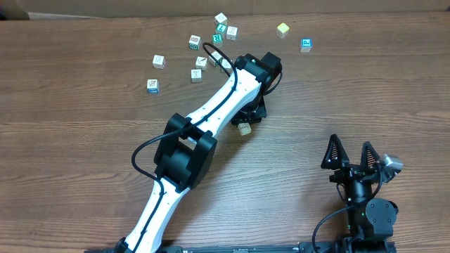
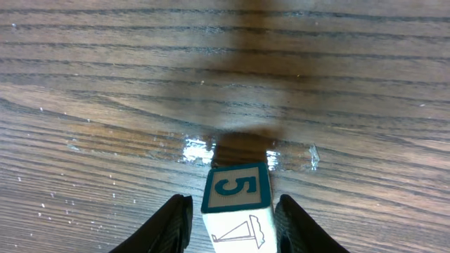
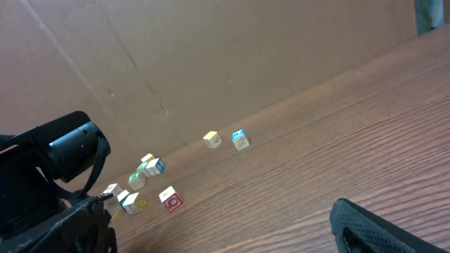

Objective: Form a horizontal line
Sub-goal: 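Lower the '5' block onto the table with the left gripper, then open the left gripper and release the '5' block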

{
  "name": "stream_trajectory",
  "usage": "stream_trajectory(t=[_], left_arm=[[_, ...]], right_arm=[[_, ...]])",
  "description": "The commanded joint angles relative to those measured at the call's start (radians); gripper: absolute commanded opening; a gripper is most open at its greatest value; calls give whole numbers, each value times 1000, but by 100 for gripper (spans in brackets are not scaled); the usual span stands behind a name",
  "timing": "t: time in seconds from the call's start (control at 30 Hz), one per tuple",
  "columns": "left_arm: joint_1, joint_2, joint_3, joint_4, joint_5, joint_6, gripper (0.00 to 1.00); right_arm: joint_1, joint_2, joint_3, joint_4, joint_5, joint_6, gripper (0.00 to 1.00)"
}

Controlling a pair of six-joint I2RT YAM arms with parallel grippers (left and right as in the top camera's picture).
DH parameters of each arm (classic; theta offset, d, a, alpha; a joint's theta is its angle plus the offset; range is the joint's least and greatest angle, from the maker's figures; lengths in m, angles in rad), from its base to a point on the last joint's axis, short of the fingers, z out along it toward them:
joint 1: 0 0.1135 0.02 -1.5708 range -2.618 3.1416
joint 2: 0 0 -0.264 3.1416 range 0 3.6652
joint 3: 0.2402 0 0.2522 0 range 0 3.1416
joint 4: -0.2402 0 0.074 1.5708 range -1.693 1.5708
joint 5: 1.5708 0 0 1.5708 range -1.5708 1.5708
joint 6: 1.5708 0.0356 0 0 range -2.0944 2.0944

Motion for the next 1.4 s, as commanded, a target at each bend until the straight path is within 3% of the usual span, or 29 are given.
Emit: stream_trajectory(t=[0.0, 0.47, 0.6, 0.83, 1.37], left_arm=[[-10, -9, -4, -1, 8, -6, 36], [-54, -9, -4, -4, -3, -10, 40], [-55, -9, -4, -4, -3, -10, 31], [-55, -9, -4, 2, -30, -10, 26], [-39, -9, -4, 75, -83, -10, 24]], right_arm=[[-5, -6, -10, 5, 6, -7, 100], [-5, -6, -10, 5, 6, -7, 100], [-5, -6, -10, 5, 6, -7, 100], [-5, -6, -10, 5, 6, -7, 100], [-5, -6, -10, 5, 6, -7, 100]])
